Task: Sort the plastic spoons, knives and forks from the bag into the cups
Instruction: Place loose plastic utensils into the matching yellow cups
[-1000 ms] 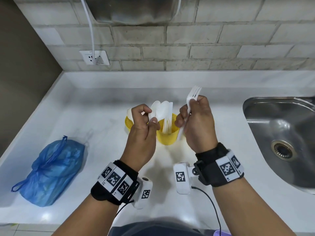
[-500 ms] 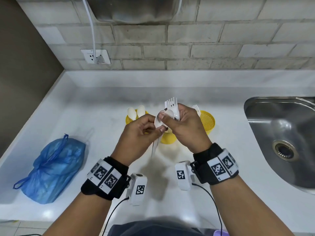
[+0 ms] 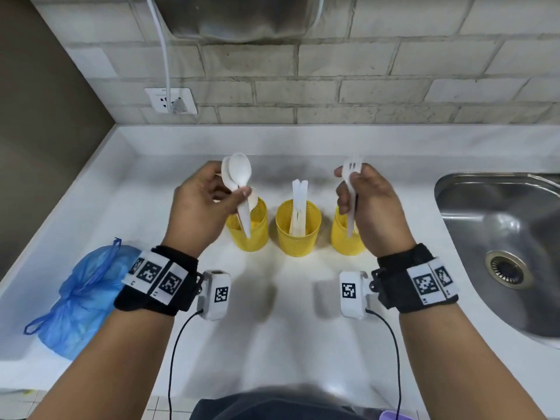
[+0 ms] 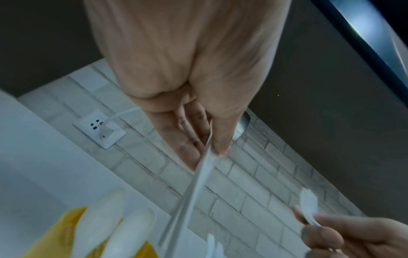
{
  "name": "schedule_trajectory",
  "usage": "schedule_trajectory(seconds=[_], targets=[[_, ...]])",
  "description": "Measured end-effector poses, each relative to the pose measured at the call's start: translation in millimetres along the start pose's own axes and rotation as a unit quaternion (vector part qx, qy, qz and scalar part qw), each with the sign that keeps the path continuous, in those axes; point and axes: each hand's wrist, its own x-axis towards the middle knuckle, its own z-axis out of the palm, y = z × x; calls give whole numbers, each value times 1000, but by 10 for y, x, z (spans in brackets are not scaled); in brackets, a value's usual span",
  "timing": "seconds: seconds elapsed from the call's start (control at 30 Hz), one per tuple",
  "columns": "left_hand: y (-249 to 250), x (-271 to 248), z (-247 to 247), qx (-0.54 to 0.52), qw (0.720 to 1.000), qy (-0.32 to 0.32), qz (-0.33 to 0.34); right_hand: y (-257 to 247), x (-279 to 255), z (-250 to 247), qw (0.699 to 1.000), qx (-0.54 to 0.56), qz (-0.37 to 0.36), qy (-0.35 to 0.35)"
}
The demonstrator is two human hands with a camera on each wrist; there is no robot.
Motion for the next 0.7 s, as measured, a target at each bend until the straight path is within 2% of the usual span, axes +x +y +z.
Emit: schedule_trajectory(seconds=[0.13,0.23,0.4,0.6,0.7], targets=[[-50,190,-76,36,997,56,28,-19,132,-249,996,51,-47,58],[-166,284,-62,93,994,51,37,52,220,-338,994,68,-51,70],[-346,331,51,190,981,28,27,300,250,-345,997,49,-18,65],[-505,272,165,192,981,-36,-10,451,170,-298,997,-33,19,60],[-525,258,163,197,980,-21,32,475,126,-335,988,-132,-34,67]])
